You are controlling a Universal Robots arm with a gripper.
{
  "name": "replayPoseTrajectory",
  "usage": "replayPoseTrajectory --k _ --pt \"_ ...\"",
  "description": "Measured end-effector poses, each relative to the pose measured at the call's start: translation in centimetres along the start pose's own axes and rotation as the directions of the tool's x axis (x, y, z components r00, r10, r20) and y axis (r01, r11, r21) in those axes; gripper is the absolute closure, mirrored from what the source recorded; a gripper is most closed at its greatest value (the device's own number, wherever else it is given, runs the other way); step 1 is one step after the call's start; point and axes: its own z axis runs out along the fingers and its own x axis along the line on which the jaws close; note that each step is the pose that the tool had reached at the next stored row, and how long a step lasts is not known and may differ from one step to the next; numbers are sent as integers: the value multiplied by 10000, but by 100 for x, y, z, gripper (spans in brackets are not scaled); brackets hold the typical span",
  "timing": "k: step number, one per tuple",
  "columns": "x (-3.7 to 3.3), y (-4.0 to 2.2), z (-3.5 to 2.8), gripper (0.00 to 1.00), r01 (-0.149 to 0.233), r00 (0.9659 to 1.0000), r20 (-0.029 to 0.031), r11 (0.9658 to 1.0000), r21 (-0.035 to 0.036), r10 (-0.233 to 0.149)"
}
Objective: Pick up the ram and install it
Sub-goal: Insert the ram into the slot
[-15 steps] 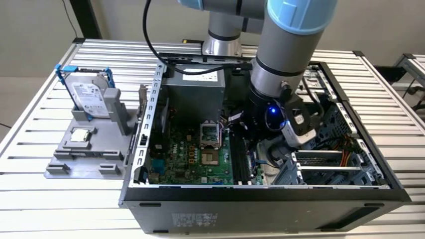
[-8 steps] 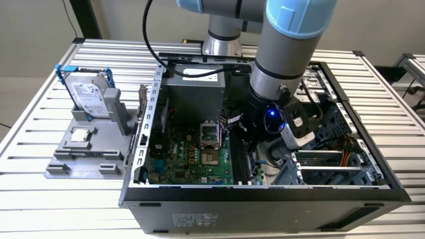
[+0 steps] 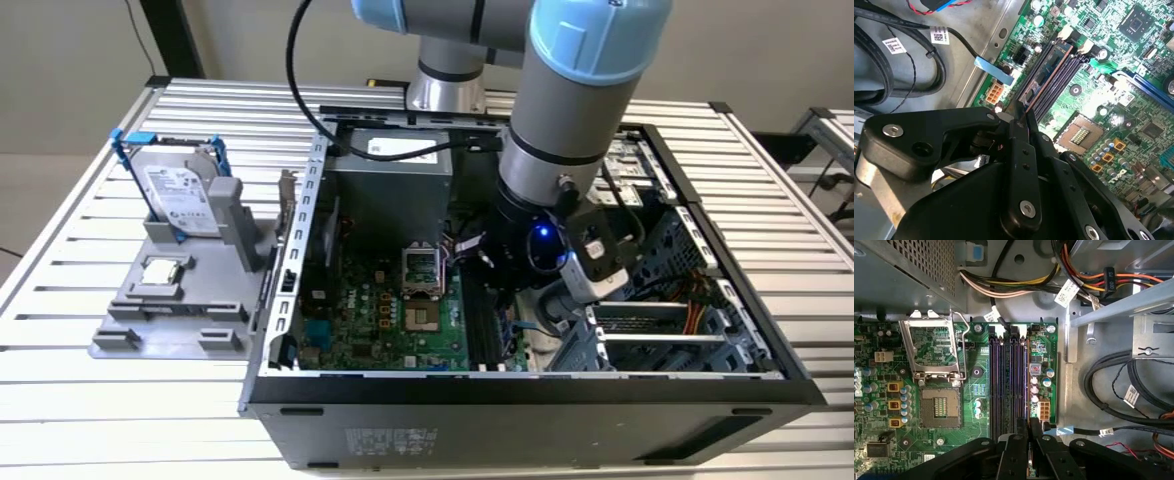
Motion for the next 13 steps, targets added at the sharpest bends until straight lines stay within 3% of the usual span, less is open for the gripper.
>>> replayPoseTrajectory --k 5,13 --pt "2 2 54 100 -1 10000 1 10000 2 1" --pt "2 9 57 100 -1 10000 0 10000 2 1"
